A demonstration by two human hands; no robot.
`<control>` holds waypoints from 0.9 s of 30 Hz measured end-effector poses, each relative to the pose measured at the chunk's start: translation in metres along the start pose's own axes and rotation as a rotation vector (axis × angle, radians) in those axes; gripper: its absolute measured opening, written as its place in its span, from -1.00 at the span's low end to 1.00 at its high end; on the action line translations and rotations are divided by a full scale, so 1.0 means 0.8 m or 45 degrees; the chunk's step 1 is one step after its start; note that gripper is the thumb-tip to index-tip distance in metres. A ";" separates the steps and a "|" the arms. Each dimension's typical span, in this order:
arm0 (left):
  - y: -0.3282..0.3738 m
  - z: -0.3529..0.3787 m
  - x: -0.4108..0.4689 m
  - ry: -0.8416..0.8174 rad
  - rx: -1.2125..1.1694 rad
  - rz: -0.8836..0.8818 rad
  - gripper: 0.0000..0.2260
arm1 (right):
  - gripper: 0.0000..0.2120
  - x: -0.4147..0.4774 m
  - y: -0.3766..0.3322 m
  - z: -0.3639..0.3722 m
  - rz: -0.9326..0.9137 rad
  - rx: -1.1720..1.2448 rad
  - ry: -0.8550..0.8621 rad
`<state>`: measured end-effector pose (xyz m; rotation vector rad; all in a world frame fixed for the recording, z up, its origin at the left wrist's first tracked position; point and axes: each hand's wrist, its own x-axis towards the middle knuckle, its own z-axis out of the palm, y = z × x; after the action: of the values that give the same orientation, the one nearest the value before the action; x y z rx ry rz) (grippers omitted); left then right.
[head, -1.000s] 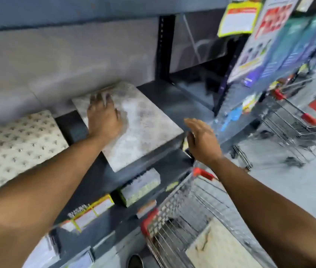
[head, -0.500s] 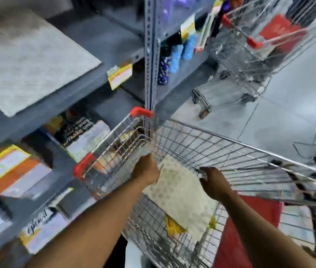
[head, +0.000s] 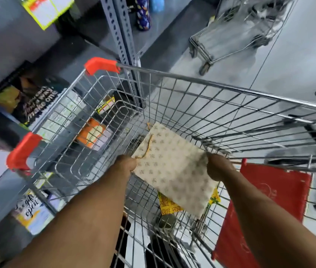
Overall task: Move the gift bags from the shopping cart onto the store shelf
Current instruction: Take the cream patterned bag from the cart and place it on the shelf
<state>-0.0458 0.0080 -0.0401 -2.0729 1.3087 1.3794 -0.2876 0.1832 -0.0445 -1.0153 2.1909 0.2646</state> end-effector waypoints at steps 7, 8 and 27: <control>-0.001 -0.005 0.004 -0.024 -0.223 -0.071 -0.79 | -0.64 0.014 0.009 0.005 0.041 0.213 0.069; -0.001 -0.005 0.004 -0.026 -0.302 -0.095 -0.80 | -0.66 0.015 0.008 0.005 0.025 0.216 0.063; -0.029 0.003 -0.070 -0.290 -0.576 -0.220 -0.63 | -0.84 -0.035 -0.034 -0.035 0.035 0.630 0.188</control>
<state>-0.0341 0.0499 0.0017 -2.1503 0.7559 1.8955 -0.2698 0.1690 -0.0024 -0.7423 2.2399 -0.3380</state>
